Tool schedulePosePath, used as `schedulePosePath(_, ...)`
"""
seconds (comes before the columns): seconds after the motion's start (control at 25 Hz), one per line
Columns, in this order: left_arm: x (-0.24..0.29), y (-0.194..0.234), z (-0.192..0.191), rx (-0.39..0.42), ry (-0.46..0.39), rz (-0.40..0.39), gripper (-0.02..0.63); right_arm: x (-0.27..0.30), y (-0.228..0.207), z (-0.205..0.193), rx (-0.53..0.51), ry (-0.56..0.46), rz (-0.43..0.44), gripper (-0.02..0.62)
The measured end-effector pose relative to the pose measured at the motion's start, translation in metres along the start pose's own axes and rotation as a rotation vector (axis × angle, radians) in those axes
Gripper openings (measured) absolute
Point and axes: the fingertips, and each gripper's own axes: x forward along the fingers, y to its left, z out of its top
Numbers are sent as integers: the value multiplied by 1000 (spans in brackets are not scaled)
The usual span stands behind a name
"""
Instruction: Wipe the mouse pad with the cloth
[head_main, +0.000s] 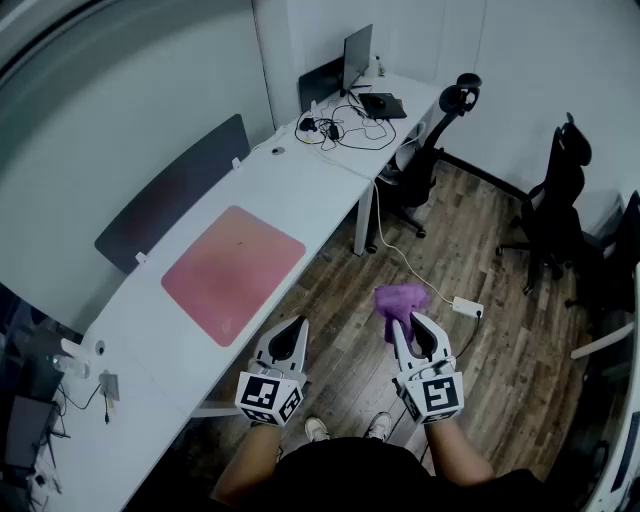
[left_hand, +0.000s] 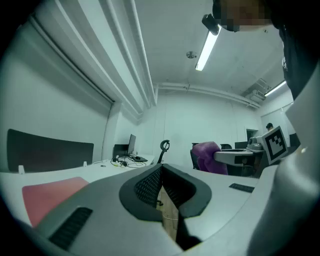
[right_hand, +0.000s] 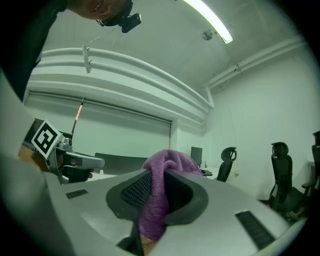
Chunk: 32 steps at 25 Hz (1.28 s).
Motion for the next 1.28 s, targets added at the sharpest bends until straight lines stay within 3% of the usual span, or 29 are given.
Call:
schedulePosePath(0.6, -14, 20, -14, 42, 51, 16, 21, 14, 28, 1, -10, 7, 30, 81)
schedulePosePath(0.88, -37, 68, -12, 97, 56, 80, 21, 36, 55, -3, 6, 20, 56, 81)
schedulePosePath(1.28, -76, 118, -26, 56, 63, 143, 21, 78, 112, -9, 14, 45, 136, 83)
